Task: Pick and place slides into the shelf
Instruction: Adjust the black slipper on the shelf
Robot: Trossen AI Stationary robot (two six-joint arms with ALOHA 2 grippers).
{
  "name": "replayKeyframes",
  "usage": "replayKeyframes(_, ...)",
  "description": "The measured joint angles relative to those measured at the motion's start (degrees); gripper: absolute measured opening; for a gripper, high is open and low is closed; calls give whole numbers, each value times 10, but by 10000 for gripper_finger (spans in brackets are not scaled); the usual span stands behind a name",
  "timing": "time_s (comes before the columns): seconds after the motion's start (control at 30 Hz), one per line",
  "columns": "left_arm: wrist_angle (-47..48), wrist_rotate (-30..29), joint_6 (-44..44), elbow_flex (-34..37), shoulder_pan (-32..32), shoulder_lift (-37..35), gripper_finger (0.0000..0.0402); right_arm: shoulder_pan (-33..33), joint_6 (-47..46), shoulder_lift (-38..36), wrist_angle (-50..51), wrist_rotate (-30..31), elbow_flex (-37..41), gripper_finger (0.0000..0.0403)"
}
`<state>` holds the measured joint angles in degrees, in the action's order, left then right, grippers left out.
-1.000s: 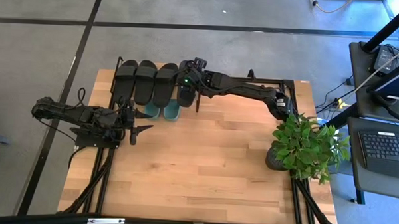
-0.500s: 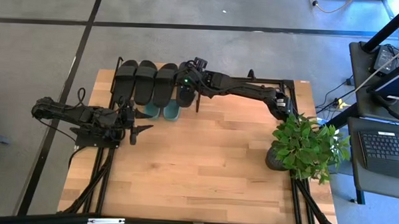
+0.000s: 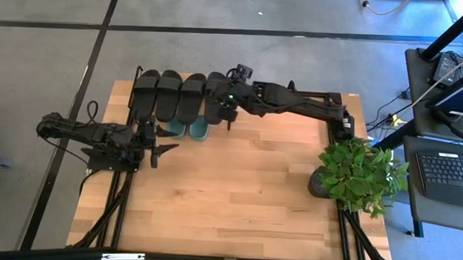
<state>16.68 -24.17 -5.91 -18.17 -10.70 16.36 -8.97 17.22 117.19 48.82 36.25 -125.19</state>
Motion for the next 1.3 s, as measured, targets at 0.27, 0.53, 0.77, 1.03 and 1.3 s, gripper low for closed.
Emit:
replayKeyframes(0.27,-7,16,0,0,0,0,176,1,-22,-40,74,-113,16,204)
replayKeyframes(0.53,-9,55,0,0,0,0,176,-28,21,-128,-72,-129,179,204)
replayKeyframes(0.77,-9,57,2,0,0,0,176,-50,39,-264,-228,-246,396,204)
replayKeyframes(1.03,-9,21,5,0,0,0,176,-64,36,-406,-371,-260,636,204)
replayKeyframes(1.3,-12,1,5,0,0,1,176,-67,13,-481,-563,-261,825,204)
